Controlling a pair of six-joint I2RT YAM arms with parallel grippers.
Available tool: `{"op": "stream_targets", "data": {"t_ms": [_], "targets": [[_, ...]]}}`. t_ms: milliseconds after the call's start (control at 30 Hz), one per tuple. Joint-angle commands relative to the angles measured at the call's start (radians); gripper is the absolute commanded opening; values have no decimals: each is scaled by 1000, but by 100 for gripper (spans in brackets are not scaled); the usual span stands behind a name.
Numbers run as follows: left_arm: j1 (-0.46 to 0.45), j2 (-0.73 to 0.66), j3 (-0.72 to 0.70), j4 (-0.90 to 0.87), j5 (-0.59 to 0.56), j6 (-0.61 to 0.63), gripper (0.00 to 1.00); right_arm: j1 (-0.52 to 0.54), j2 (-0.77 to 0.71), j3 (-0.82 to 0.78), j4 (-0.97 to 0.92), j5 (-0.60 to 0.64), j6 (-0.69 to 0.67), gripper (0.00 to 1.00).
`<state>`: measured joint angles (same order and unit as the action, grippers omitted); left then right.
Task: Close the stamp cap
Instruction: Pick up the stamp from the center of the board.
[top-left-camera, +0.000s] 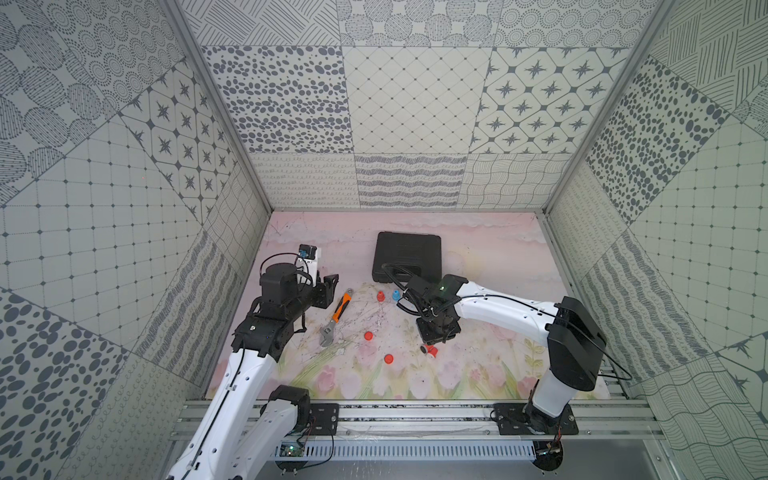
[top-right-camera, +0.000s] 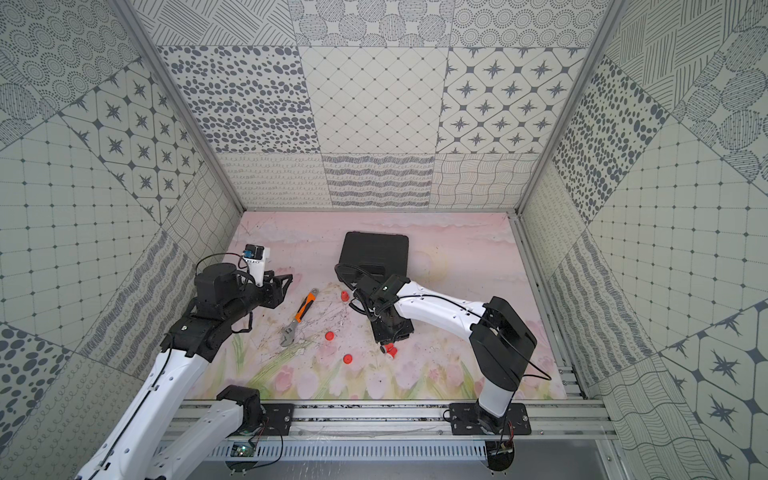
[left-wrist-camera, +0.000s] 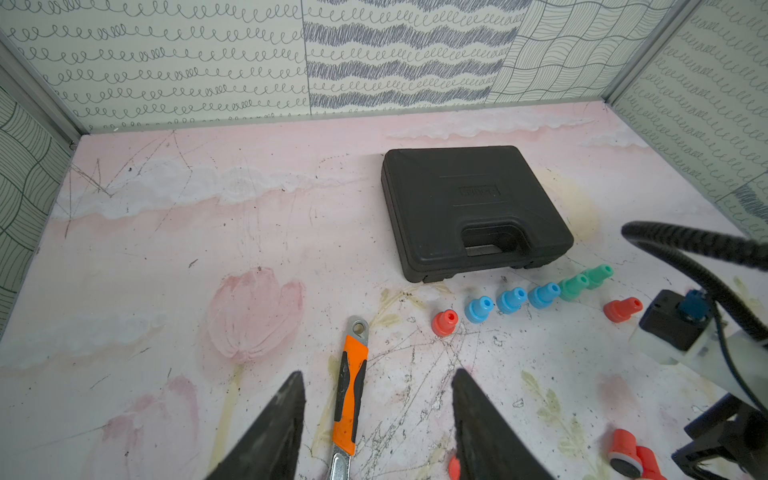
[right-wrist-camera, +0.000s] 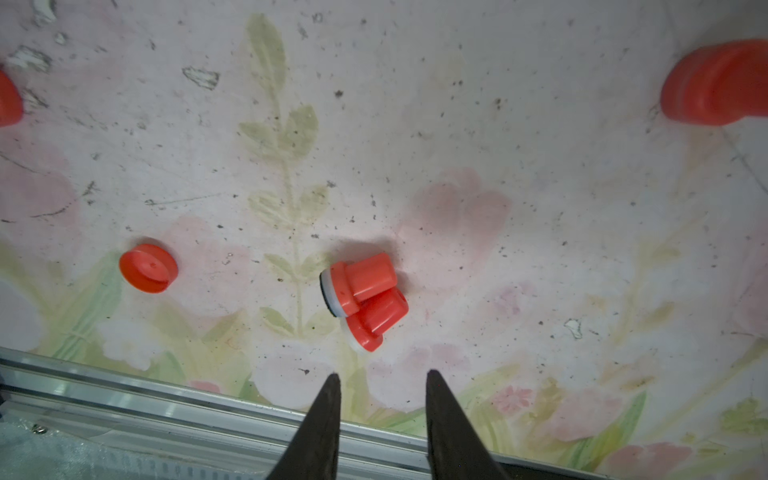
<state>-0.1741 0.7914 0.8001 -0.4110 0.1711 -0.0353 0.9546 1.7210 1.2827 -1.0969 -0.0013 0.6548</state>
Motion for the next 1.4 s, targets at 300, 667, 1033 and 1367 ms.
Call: {"op": "stream_targets", "data": {"t_ms": [300,667,1033,1367], "targets": [[4,1,-3,11,19,1,57,52,-90,-80,162,-34,-487,39],[5,-1,-7,7,4,2,57,-172,-303,-241,277,-412,-1145,40],[5,9,-4,7,5,5,57,-180,-198,-236,246,-278,-1618,38],[4,8,-6,8,4,6,57,-176,-67,-187,277,-266,-1716,36]]}}
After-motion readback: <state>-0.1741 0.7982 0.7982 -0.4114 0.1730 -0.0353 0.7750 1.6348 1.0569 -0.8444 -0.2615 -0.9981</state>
